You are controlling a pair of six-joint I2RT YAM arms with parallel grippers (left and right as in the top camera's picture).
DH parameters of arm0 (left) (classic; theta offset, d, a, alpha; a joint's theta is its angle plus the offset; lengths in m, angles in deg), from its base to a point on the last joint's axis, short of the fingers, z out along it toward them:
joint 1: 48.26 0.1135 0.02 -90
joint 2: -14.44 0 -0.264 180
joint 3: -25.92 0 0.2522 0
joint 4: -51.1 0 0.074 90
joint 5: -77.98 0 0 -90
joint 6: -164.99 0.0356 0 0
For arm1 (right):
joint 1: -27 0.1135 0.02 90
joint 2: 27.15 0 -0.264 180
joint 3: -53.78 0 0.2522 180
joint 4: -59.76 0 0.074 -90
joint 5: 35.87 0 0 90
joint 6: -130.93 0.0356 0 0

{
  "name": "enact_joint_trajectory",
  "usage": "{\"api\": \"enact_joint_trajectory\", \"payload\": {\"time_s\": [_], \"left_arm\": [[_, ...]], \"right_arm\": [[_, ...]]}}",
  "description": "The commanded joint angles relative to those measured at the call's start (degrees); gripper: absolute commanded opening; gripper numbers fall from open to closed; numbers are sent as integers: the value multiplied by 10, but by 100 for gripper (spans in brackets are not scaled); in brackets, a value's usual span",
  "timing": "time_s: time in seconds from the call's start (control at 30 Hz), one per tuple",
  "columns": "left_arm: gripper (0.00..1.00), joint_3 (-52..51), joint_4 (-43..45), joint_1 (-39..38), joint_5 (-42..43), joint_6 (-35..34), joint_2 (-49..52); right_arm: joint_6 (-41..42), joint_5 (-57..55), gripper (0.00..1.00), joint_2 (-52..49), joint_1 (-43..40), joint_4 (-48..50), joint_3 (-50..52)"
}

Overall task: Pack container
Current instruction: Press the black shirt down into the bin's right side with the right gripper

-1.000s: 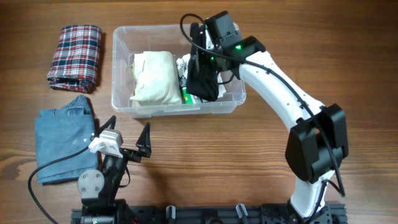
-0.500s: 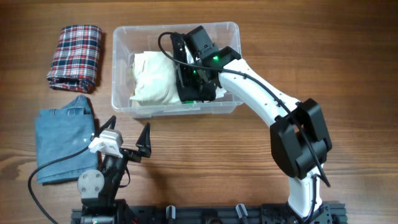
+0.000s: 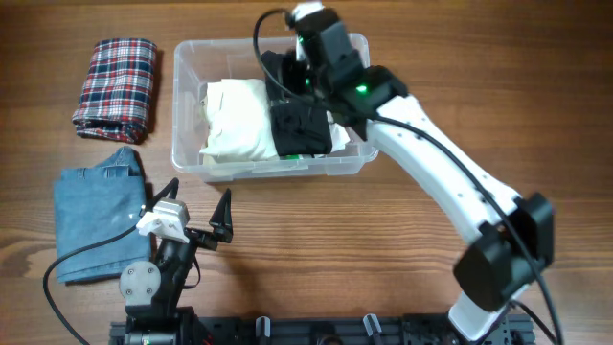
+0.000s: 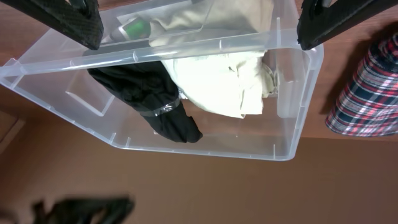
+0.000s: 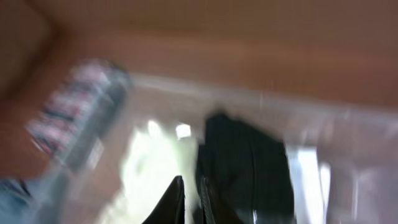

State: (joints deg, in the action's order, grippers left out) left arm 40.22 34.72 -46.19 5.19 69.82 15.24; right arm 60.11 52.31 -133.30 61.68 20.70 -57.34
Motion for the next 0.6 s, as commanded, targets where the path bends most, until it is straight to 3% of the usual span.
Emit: {"api": "enact_joint_trajectory", "payload": {"time_s": [0.0,0.57], "left_arm": [[100,-2,-2,5,-3,7,-4],[100,-2,-2,5,-3,7,-4]], "right_arm": [[-4,-20,10,-21,-2,19,-5],[18,32,4,-193,-1,38,-5]]}}
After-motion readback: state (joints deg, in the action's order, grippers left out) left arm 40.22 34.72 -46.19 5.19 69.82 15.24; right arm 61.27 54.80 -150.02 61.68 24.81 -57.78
